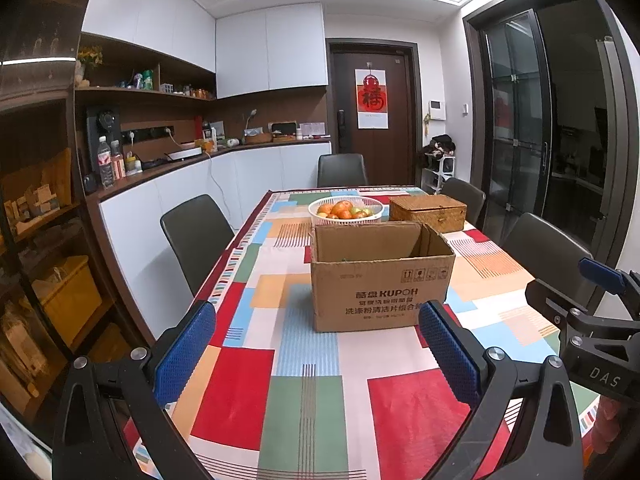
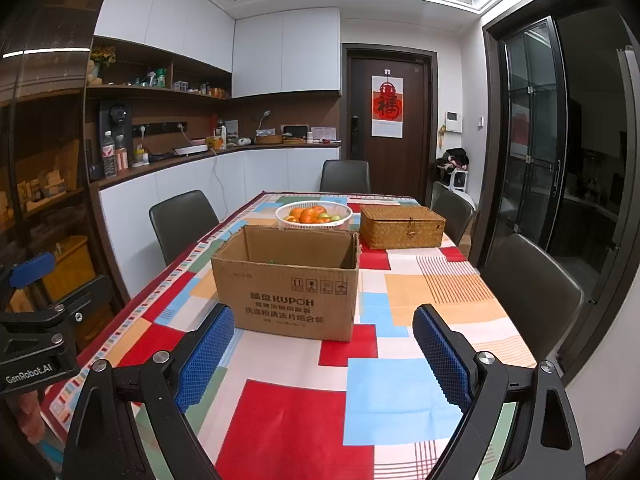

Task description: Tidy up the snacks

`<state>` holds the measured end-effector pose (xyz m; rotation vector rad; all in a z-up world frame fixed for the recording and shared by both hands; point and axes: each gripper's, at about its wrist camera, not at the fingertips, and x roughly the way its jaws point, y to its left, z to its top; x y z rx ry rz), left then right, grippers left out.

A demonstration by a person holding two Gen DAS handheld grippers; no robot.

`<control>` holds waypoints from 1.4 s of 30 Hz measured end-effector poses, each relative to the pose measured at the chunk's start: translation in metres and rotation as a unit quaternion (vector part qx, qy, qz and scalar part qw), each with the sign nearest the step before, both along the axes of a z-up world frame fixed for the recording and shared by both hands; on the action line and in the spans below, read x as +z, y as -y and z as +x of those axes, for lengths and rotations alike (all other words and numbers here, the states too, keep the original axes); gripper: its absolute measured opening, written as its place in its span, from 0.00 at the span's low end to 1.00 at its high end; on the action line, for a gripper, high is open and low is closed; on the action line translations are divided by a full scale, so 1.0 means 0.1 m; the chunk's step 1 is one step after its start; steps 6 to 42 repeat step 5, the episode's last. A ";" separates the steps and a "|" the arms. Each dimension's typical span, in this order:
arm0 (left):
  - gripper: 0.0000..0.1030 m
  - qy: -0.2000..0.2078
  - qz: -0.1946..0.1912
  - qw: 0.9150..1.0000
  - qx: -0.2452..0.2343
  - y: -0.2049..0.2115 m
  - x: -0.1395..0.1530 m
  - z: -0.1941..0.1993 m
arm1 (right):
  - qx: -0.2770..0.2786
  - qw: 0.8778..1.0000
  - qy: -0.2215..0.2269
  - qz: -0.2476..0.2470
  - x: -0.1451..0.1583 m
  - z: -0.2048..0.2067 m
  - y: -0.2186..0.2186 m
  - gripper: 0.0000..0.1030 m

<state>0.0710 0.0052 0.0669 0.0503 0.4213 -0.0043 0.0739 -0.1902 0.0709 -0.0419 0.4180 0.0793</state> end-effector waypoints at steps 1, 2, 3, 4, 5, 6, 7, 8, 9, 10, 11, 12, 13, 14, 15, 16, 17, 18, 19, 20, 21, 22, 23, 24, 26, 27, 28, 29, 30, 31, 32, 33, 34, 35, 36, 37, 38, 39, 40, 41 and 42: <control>1.00 -0.002 -0.001 1.000 -0.001 0.00 0.00 0.01 | 0.000 1.000 0.000 0.001 0.00 0.00 0.00 0.89; 1.00 -0.003 -0.001 1.000 -0.001 0.00 0.00 0.01 | 0.000 1.000 -0.001 0.000 0.00 0.00 0.00 0.89; 1.00 -0.004 -0.001 1.000 -0.002 0.00 -0.01 0.01 | 0.000 1.000 -0.001 0.000 0.00 0.00 0.00 0.89; 1.00 -0.005 -0.001 1.000 -0.002 0.00 -0.01 0.01 | 0.000 1.000 -0.001 0.000 0.00 0.00 0.01 0.89; 1.00 -0.006 -0.002 1.000 -0.003 0.01 -0.01 0.01 | 0.000 1.000 -0.002 0.000 0.00 0.00 0.01 0.89; 1.00 -0.006 -0.002 1.000 -0.003 0.01 -0.01 0.01 | 0.000 1.000 -0.002 0.000 0.00 0.00 0.01 0.89; 1.00 -0.006 -0.002 1.000 -0.003 0.01 -0.01 0.01 | 0.000 1.000 -0.002 0.000 0.00 0.00 0.01 0.89; 1.00 -0.006 -0.002 1.000 -0.003 0.01 -0.01 0.01 | 0.000 1.000 -0.002 0.000 0.00 0.00 0.01 0.89; 1.00 -0.006 -0.002 1.000 -0.003 0.01 -0.01 0.01 | 0.000 1.000 -0.002 0.000 0.00 0.00 0.01 0.89; 1.00 -0.006 -0.002 1.000 -0.003 0.01 -0.01 0.01 | 0.000 1.000 -0.002 0.000 0.00 0.00 0.01 0.89; 1.00 -0.006 -0.002 1.000 -0.003 0.01 -0.01 0.01 | 0.000 1.000 -0.002 0.000 0.00 0.00 0.01 0.89; 1.00 -0.006 -0.002 1.000 -0.003 0.01 -0.01 0.01 | 0.000 1.000 -0.002 0.000 0.00 0.00 0.01 0.89; 1.00 -0.006 -0.002 1.000 -0.003 0.01 -0.01 0.01 | 0.000 1.000 -0.002 0.000 0.00 0.00 0.01 0.89; 1.00 -0.006 -0.002 1.000 -0.003 0.01 -0.01 0.01 | 0.000 1.000 -0.002 0.000 0.00 0.00 0.01 0.89; 1.00 -0.006 -0.002 1.000 -0.003 0.01 -0.01 0.01 | 0.000 1.000 -0.002 0.000 0.00 0.00 0.01 0.89; 1.00 -0.006 -0.002 1.000 -0.003 0.01 -0.01 0.01 | 0.000 1.000 -0.002 0.000 0.00 0.00 0.01 0.89; 1.00 -0.006 -0.002 1.000 -0.003 0.01 -0.01 0.01 | 0.000 1.000 -0.002 0.000 0.00 0.00 0.01 0.89; 1.00 -0.006 -0.002 1.000 -0.003 0.01 -0.01 0.01 | 0.000 1.000 -0.002 0.000 0.00 0.00 0.01 0.89; 1.00 -0.006 -0.002 1.000 -0.003 0.01 -0.01 0.01 | 0.000 1.000 -0.002 0.000 0.00 0.00 0.01 0.89; 1.00 -0.006 -0.002 1.000 -0.003 0.01 -0.01 0.01 | 0.000 1.000 -0.002 0.000 0.00 0.00 0.01 0.89; 1.00 -0.006 -0.002 1.000 -0.003 0.01 -0.01 0.01 | 0.000 1.000 -0.002 0.000 0.00 0.00 0.01 0.89; 1.00 -0.006 -0.002 1.000 -0.003 0.01 -0.01 0.01 | 0.000 1.000 -0.002 0.000 0.00 0.00 0.01 0.89; 1.00 -0.006 -0.002 1.000 -0.003 0.01 -0.01 0.01 | 0.000 1.000 -0.002 0.000 0.00 0.00 0.01 0.89; 1.00 -0.006 -0.002 1.000 -0.003 0.01 -0.01 0.01 | 0.000 1.000 -0.002 0.000 0.00 0.00 0.01 0.89; 1.00 -0.006 -0.002 1.000 -0.003 0.01 -0.01 0.01 | 0.000 1.000 -0.002 0.000 0.00 0.00 0.01 0.89; 1.00 -0.006 -0.002 1.000 -0.003 0.01 -0.01 0.01 | 0.000 1.000 -0.002 0.000 0.00 0.00 0.01 0.89; 1.00 -0.006 -0.002 1.000 -0.003 0.01 -0.01 0.01 | 0.000 1.000 -0.002 0.000 0.00 0.00 0.01 0.89; 1.00 -0.006 -0.002 1.000 -0.003 0.01 -0.01 0.01 | 0.000 1.000 -0.002 0.000 0.00 0.00 0.01 0.89; 1.00 -0.006 -0.002 1.000 -0.003 0.01 -0.01 0.01 | 0.000 1.000 -0.002 0.000 0.00 0.00 0.01 0.89; 1.00 -0.006 -0.002 1.000 -0.003 0.01 -0.01 0.01 | 0.000 1.000 -0.002 0.000 0.00 0.00 0.01 0.89; 1.00 -0.006 -0.002 1.000 -0.003 0.01 -0.01 0.01 | 0.000 1.000 -0.002 0.000 0.00 0.00 0.01 0.89; 1.00 -0.006 -0.002 1.000 -0.003 0.01 -0.01 0.01 | 0.000 1.000 -0.002 0.000 0.00 0.00 0.01 0.89; 1.00 -0.006 -0.002 1.000 -0.003 0.01 -0.01 0.01 | 0.000 1.000 -0.002 0.000 0.00 0.00 0.01 0.89; 1.00 -0.006 -0.002 1.000 -0.003 0.01 -0.01 0.01 | 0.000 1.000 -0.002 0.000 0.00 0.00 0.01 0.89; 1.00 -0.006 -0.002 1.000 -0.003 0.01 -0.01 0.01 | 0.000 1.000 -0.002 0.000 0.00 0.00 0.01 0.89; 1.00 -0.006 -0.002 1.000 -0.003 0.01 -0.01 0.01 | 0.000 1.000 -0.002 0.000 0.00 0.00 0.01 0.89; 1.00 -0.006 -0.002 1.000 -0.003 0.01 -0.01 0.01 | 0.000 1.000 -0.002 0.000 0.00 0.00 0.01 0.89; 1.00 -0.006 -0.002 1.000 -0.003 0.01 -0.01 0.01 | 0.000 1.000 -0.002 0.000 0.00 0.00 0.01 0.89; 1.00 -0.006 -0.002 1.000 -0.003 0.01 -0.01 0.01 | 0.000 1.000 -0.002 0.000 0.00 0.00 0.01 0.89; 1.00 -0.006 -0.002 1.000 -0.003 0.01 -0.01 0.01 | 0.000 1.000 -0.002 0.000 0.00 0.00 0.01 0.89; 1.00 -0.006 -0.002 1.000 -0.003 0.01 -0.01 0.01 | 0.000 1.000 -0.002 0.000 0.00 0.00 0.01 0.89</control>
